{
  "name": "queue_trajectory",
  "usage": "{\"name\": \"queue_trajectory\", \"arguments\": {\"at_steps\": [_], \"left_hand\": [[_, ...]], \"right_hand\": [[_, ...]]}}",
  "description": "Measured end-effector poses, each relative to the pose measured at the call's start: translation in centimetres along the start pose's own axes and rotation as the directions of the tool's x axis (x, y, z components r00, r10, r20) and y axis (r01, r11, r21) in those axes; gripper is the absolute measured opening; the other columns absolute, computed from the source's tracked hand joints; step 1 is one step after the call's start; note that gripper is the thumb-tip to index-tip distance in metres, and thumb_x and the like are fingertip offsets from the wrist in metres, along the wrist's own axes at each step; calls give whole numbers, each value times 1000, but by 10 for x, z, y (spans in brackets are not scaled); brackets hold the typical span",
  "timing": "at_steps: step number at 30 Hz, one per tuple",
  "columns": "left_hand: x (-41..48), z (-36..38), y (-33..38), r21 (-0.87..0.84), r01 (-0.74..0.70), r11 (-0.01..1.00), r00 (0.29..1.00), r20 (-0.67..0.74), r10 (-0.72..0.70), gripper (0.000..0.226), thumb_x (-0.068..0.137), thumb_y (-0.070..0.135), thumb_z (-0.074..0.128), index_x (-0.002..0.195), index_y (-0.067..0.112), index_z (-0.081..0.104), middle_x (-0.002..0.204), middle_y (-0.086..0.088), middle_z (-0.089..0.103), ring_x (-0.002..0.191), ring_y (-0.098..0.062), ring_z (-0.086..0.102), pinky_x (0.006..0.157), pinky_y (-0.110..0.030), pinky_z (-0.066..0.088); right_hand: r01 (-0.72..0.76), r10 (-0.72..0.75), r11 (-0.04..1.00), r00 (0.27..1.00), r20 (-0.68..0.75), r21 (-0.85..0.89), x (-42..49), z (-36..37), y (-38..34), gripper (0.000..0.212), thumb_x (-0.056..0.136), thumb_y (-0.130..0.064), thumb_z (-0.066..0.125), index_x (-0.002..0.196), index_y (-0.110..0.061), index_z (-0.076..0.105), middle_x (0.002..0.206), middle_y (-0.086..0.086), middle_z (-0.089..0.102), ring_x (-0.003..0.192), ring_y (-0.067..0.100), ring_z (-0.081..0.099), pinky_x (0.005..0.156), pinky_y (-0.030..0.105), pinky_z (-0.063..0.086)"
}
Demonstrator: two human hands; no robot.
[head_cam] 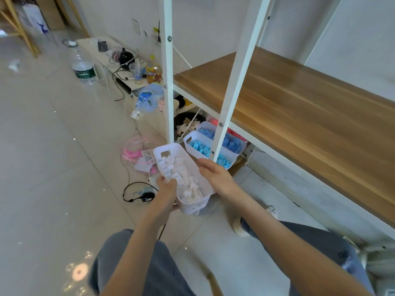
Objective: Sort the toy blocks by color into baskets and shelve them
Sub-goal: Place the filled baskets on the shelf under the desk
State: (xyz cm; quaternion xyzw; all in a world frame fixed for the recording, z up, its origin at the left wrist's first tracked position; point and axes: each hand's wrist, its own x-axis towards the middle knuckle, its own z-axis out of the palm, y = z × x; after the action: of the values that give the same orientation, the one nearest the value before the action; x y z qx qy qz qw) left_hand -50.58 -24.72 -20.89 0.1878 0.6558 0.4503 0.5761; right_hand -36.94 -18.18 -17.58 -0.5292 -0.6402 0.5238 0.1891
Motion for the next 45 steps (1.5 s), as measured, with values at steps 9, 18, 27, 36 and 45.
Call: {"name": "queue_trajectory", "arguments": {"at_steps": [9,18,27,36,45], "left_hand": [[71,18,-13,-161,43,986,945,-313,-92,62,97,17,39,148,15,4,139,-14,39,118,-32,48,96,-37,43],[122,38,-27,-135,77,988,906,-404,-126,66,98,20,43,150,8,6,149,-20,30,129,-37,40,104,-41,35],[136,62,-18,-486,86,870,928,-279,-248,70,98,12,45,148,31,0,151,-5,24,131,-26,38,108,-43,38],[136,64,-14,-489,-35,872,969,-231,-90,78,92,10,55,146,35,4,139,-1,35,114,-20,48,101,-47,46],[122,35,-8,-475,-3,880,970,-215,-113,40,93,29,52,129,30,33,123,-4,54,104,-25,59,73,-36,56]], "right_hand": [[121,-209,810,974,-89,-574,41,40,43,46,94,-32,49,138,-26,38,141,-7,38,127,11,29,106,31,29],[293,-348,856,936,-55,-426,65,35,75,22,93,-10,54,109,-22,63,109,-21,53,103,1,49,94,12,39],[193,-88,940,934,-347,281,67,-9,78,21,87,-23,51,81,-6,62,72,0,61,66,7,55,61,16,47],[75,43,948,933,-357,310,77,-13,71,29,94,-7,46,67,-9,56,59,4,53,55,8,47,52,14,42],[-333,409,888,887,-213,318,103,-33,67,28,95,-31,49,112,-11,58,90,5,61,75,13,57,68,26,48]]}}
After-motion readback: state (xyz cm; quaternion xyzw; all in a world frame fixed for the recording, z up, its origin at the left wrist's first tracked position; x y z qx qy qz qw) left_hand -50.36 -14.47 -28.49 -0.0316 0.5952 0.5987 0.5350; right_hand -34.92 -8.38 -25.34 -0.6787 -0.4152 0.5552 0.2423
